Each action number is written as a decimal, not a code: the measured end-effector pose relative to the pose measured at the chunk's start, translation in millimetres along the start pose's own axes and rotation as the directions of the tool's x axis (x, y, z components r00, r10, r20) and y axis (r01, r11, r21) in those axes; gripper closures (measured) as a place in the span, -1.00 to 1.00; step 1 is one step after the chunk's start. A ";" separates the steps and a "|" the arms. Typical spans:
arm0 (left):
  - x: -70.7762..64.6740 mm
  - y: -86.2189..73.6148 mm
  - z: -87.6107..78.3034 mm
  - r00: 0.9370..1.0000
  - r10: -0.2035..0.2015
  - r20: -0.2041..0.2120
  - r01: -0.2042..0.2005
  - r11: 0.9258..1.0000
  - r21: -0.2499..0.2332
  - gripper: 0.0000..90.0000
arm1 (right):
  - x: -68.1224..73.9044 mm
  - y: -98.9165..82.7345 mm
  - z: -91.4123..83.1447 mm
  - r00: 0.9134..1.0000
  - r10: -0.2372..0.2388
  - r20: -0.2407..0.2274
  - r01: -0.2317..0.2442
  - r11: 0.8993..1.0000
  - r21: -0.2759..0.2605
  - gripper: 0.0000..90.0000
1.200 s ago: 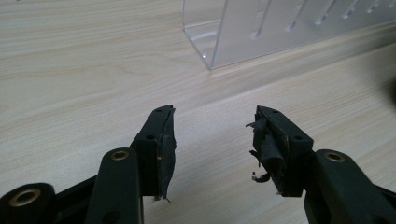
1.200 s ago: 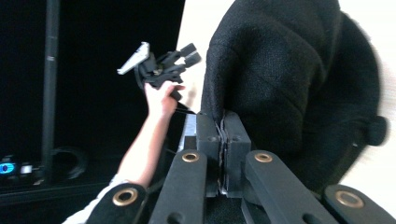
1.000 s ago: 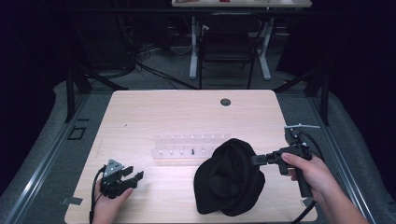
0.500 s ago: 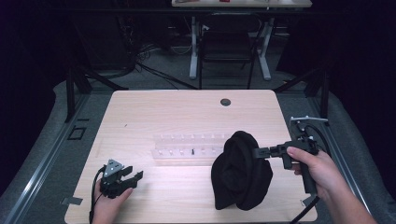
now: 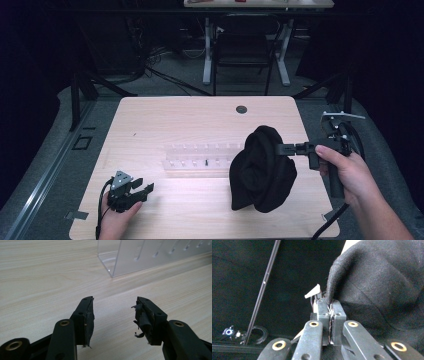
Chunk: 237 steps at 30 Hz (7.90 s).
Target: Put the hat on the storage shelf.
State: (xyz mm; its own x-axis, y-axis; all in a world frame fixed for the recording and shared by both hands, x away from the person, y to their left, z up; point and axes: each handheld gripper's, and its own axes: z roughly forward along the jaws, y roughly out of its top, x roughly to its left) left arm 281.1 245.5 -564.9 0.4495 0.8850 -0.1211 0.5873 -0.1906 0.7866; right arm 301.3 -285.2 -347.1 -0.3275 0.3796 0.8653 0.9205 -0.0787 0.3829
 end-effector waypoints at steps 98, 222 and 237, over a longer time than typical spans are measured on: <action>-11.9 5.4 -0.6 0.998 0.035 0.046 -0.033 0.998 -0.044 0.09 | 6.4 96.5 111.1 0.997 -0.060 -0.038 0.057 0.996 -0.062 0.97; -134.4 99.5 23.3 0.883 0.464 0.075 -0.448 0.879 -0.164 0.90 | 14.9 84.2 122.1 0.995 -0.062 -0.073 0.055 0.994 -0.095 0.68; -119.1 86.1 26.0 0.903 0.420 0.086 -0.406 0.902 -0.147 0.90 | 15.0 80.9 109.8 0.996 -0.077 -0.053 0.071 0.993 -0.099 0.67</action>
State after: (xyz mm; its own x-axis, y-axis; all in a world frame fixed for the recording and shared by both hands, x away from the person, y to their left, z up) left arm 295.6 112.7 -498.5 0.7109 0.6827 0.1693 0.2480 -0.4685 0.8479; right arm 394.3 -184.6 -338.7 -0.4080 0.3352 0.8492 0.8692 -0.1418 0.4737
